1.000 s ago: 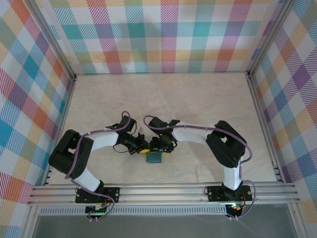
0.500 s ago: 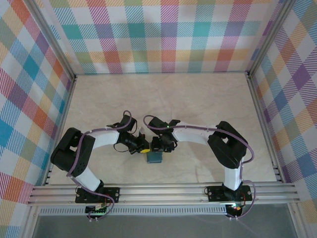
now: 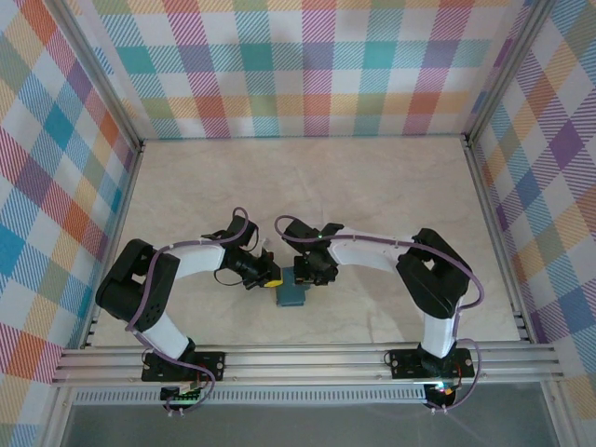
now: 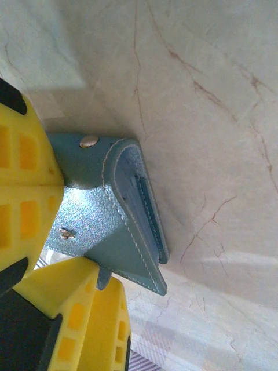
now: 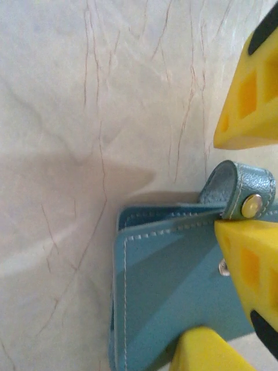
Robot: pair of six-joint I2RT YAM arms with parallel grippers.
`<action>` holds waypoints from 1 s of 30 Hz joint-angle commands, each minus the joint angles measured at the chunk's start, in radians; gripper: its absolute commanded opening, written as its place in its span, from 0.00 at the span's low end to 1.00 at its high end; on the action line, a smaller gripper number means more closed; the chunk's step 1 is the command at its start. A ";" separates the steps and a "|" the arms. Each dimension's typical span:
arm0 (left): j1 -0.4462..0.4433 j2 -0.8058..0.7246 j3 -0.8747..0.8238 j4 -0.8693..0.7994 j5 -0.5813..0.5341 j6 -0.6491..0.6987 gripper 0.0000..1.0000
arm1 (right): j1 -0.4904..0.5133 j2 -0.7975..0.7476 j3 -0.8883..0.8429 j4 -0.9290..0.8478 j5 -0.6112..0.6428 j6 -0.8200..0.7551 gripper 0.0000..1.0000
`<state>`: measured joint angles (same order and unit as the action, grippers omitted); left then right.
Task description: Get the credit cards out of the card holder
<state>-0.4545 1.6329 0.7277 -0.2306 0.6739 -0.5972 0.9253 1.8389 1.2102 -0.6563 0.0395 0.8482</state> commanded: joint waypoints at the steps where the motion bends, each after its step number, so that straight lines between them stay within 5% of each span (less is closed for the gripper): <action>1: 0.007 0.063 -0.039 -0.101 -0.155 0.020 0.00 | -0.005 -0.036 -0.003 -0.069 0.042 -0.002 0.44; 6: 0.007 0.064 -0.036 -0.107 -0.155 0.022 0.00 | -0.005 -0.050 -0.001 -0.078 0.052 -0.004 0.47; 13: 0.005 0.056 -0.018 -0.121 -0.150 0.026 0.00 | -0.014 -0.079 -0.021 -0.073 0.048 -0.010 0.35; 30: -0.018 0.036 0.036 -0.167 -0.159 0.024 0.03 | -0.039 -0.052 -0.064 0.009 -0.031 -0.027 0.26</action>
<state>-0.4644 1.6417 0.7723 -0.3084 0.6460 -0.5858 0.8955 1.7813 1.1564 -0.6544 0.0212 0.8333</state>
